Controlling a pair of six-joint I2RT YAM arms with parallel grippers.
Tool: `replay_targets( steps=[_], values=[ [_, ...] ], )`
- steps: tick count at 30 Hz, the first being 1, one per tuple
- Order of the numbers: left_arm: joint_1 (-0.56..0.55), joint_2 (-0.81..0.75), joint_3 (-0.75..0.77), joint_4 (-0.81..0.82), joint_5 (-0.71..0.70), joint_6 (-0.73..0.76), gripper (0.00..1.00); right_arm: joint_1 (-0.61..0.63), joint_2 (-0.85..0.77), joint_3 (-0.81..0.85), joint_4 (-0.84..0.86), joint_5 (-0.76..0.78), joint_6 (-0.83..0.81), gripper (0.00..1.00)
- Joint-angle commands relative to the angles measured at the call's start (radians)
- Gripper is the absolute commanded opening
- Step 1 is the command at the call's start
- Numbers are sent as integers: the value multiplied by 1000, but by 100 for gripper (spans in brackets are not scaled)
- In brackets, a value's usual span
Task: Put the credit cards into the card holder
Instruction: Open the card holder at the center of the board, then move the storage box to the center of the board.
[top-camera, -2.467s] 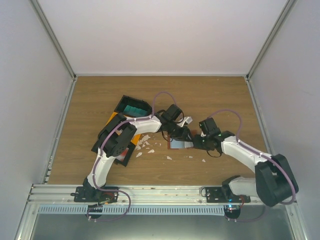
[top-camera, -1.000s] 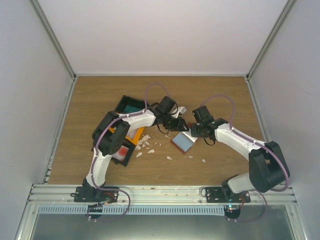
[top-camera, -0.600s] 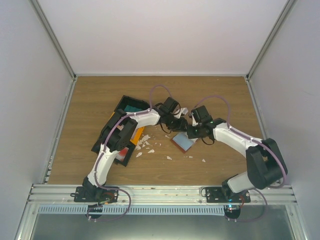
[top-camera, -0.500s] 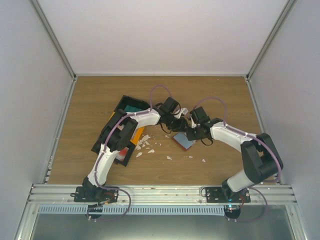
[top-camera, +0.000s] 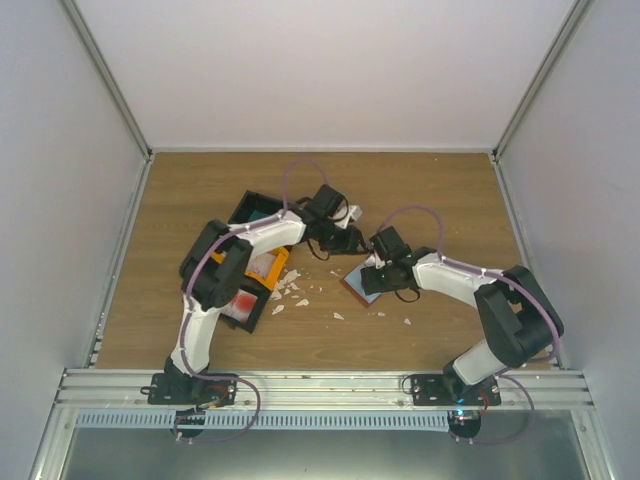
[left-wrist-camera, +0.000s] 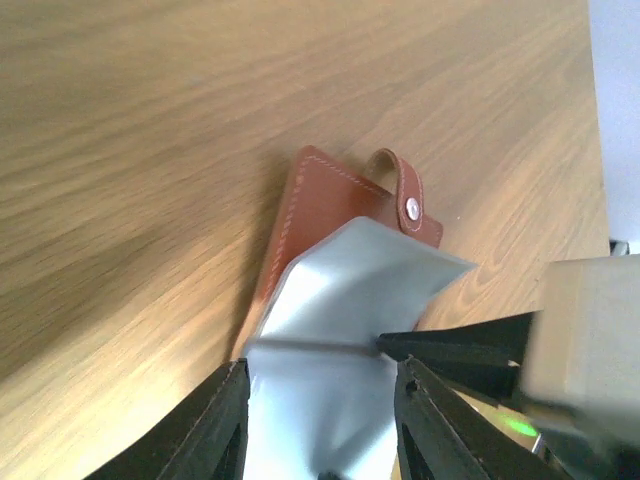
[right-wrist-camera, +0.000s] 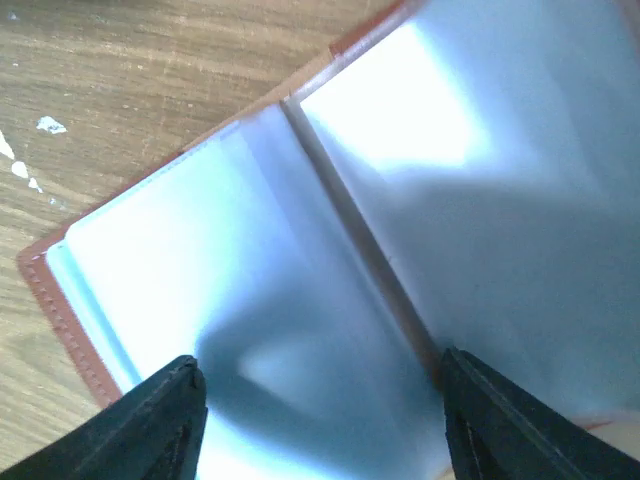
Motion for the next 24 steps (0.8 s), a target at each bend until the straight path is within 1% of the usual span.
replay_targets(
  steps=[1, 6, 9, 13, 16, 20, 22, 24],
  values=[
    [30, -231, -98, -73, -194, 32, 44, 49, -37, -86, -30, -15, 183, 67],
    [48, -454, -267, -200, -427, 7, 53, 79, -74, -103, -2, -41, 353, 68],
    [62, -594, -383, -284, -542, -25, 60, 97, -73, -98, 23, -67, 417, 68],
    [71, -762, -506, -420, -642, -87, 67, 113, -62, -92, 55, -98, 444, 68],
    [85, -837, -573, -536, -690, -141, 70, 115, -45, -91, 63, -106, 444, 68],
    [100, -906, -660, -569, -755, -210, 79, 115, -32, -100, 79, -116, 445, 67],
    [112, -910, -699, -550, -753, -221, 78, 115, -32, -105, 86, -115, 446, 67],
    [121, -889, -727, -525, -759, -231, 71, 116, -30, -109, 89, -115, 447, 67]
  ],
)
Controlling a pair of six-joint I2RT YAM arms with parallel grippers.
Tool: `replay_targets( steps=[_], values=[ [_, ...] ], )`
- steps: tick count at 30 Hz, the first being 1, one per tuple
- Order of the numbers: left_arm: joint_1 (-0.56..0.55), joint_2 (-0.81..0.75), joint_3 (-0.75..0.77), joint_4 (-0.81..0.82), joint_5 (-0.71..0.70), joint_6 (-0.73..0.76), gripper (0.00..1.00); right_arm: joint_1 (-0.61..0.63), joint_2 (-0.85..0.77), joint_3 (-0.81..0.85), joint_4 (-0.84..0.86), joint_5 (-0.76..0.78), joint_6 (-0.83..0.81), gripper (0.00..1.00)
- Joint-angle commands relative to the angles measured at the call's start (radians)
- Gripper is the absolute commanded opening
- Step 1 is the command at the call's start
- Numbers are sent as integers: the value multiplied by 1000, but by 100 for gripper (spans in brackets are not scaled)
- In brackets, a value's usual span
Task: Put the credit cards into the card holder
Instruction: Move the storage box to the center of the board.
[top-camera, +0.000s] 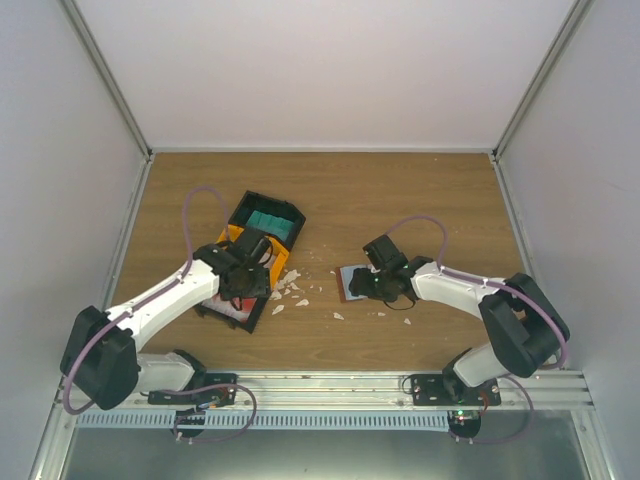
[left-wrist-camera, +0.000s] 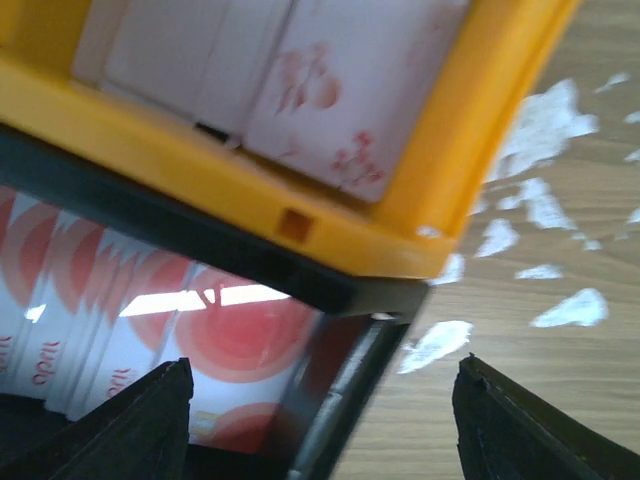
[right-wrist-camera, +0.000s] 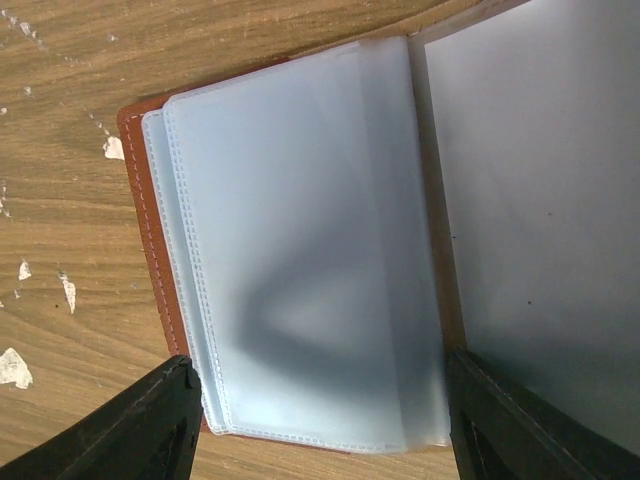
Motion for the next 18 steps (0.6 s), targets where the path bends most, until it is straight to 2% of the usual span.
replay_targets(
  steps=[1, 7, 11, 15, 18],
  values=[
    [25, 22, -65, 21, -66, -59, 68, 15, 42, -35, 5, -43, 29, 67],
    [66, 101, -75, 188, -44, 31, 78, 16, 53, -42, 18, -41, 25, 67],
    [75, 160, -46, 290, 8, 115, 77, 16, 54, -43, 24, -35, 25, 67],
    [80, 230, -6, 323, 9, 164, 75, 16, 57, -40, 26, -32, 24, 67],
    [90, 248, 4, 304, 5, 149, 69, 17, 57, -43, 24, -29, 22, 67]
  ],
)
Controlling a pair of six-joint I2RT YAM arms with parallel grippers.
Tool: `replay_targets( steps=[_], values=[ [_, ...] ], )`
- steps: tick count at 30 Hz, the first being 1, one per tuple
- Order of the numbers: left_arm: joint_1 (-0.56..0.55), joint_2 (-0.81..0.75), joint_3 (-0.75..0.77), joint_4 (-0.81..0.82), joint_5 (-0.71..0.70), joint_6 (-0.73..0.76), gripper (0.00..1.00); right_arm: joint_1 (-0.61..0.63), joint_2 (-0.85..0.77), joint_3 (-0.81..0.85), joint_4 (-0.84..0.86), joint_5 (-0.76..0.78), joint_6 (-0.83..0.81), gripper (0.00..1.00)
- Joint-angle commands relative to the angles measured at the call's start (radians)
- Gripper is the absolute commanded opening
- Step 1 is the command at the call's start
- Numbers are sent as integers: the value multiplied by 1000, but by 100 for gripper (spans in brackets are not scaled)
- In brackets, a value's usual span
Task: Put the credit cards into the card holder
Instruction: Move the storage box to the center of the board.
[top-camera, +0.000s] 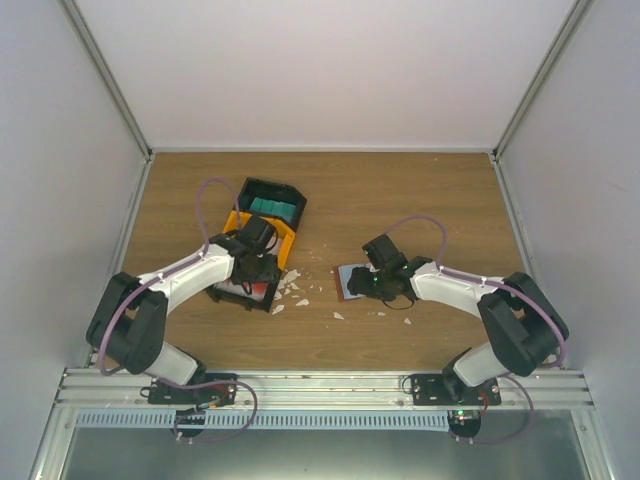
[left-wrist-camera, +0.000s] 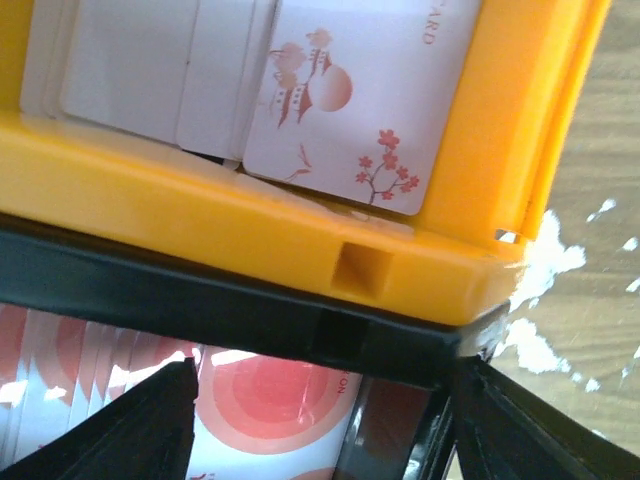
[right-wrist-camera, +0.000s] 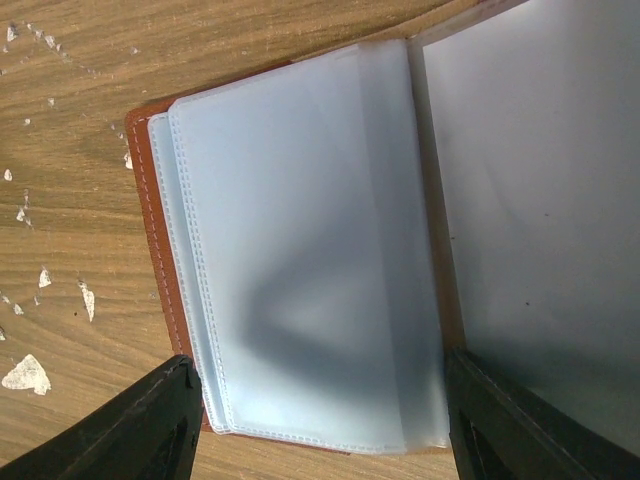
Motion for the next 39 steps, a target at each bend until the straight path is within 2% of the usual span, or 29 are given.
replay_targets(
  steps=[1, 4, 6, 13, 18, 21, 24, 26, 28, 39],
  values=[
    [14, 46, 3, 86, -7, 19, 65, 14, 46, -38, -15, -18, 12, 67],
    [23, 13, -34, 75, -8, -30, 51, 15, 45, -41, -11, -18, 14, 67],
    [35, -12, -66, 71, -2, -54, 47, 15, 50, -40, -7, -20, 12, 67],
    [75, -33, -106, 67, 30, -52, 49, 14, 61, -45, 3, -24, 5, 66],
    [94, -90, -92, 70, 74, -35, 42, 15, 63, -52, 10, -23, 9, 66],
    [98, -130, -72, 68, 150, -1, 52, 14, 67, -51, 13, -26, 8, 66],
    [112, -150, -40, 2, 88, -18, 57, 15, 67, -51, 15, -27, 4, 66],
    [132, -156, -37, -50, -5, -49, 55, 15, 69, -52, 18, -27, 2, 66],
    [164, -155, -54, -61, -31, -57, 52, 14, 74, -54, 20, -28, 0, 66],
    [190, -5, -85, 68, 132, 48, 52, 14, 85, -56, 25, -27, -9, 66]
  ],
)
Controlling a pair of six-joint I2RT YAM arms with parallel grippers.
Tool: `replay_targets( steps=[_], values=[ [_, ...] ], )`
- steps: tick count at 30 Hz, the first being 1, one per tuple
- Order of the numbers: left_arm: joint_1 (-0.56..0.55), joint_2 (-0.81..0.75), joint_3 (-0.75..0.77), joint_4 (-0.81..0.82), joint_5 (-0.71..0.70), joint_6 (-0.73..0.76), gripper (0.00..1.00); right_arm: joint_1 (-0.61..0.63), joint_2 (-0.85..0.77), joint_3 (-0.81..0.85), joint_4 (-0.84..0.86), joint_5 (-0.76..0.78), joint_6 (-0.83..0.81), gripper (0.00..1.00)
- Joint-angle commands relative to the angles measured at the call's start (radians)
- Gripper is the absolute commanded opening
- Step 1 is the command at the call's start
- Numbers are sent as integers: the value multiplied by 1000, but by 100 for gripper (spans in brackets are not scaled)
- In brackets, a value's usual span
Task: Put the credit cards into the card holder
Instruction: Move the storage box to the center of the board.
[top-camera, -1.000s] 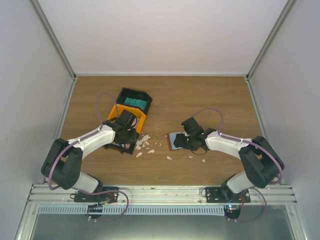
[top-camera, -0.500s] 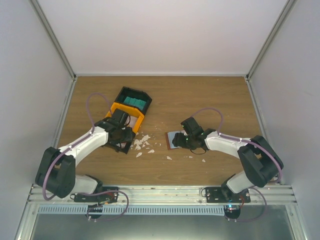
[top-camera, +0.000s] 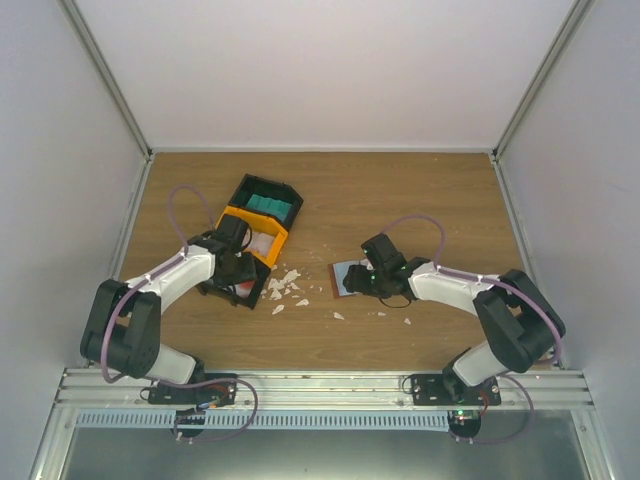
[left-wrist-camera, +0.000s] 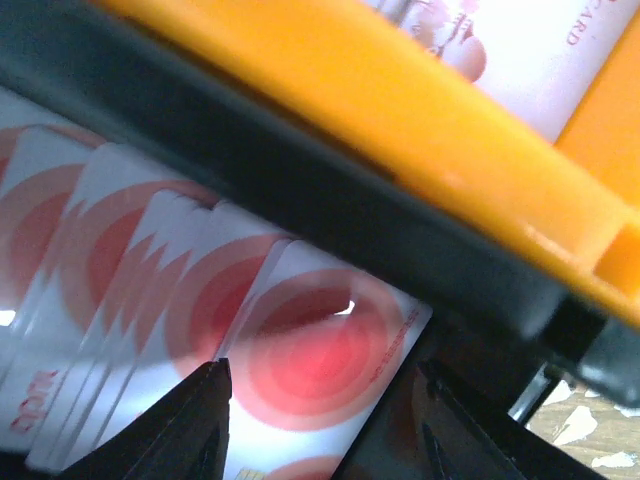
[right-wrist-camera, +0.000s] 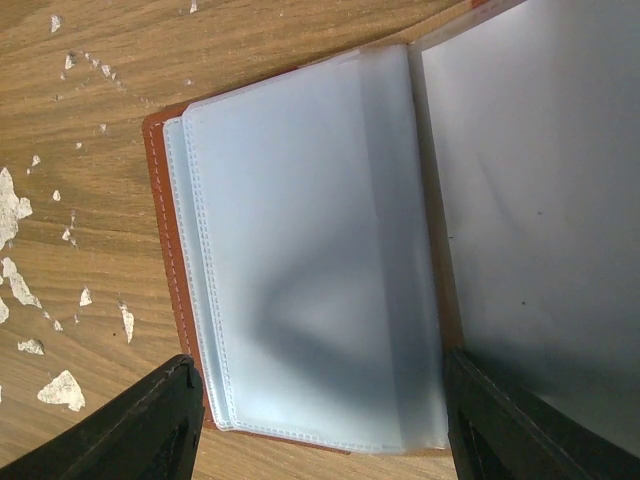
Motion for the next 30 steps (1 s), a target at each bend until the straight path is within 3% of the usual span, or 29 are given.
replay_targets(
  steps=[1, 5, 10, 14, 22, 30],
  values=[
    [2, 58, -15, 53, 70, 68, 52, 13, 66, -51, -47, -11, -5, 66],
    [3, 90, -6, 56, 74, 89, 54, 14, 62, -53, -48, -8, -3, 67],
    [2, 93, 4, 57, 74, 102, 67, 14, 55, -57, -49, -5, -4, 66],
    [3, 104, 11, 49, 88, 127, 70, 14, 48, -59, -50, -1, -3, 67],
    [3, 101, 13, 54, 224, 130, 51, 14, 42, -65, -42, -1, -1, 67],
    [2, 75, 9, 79, 377, 137, 48, 14, 35, -69, -49, 2, -5, 67]
  ],
)
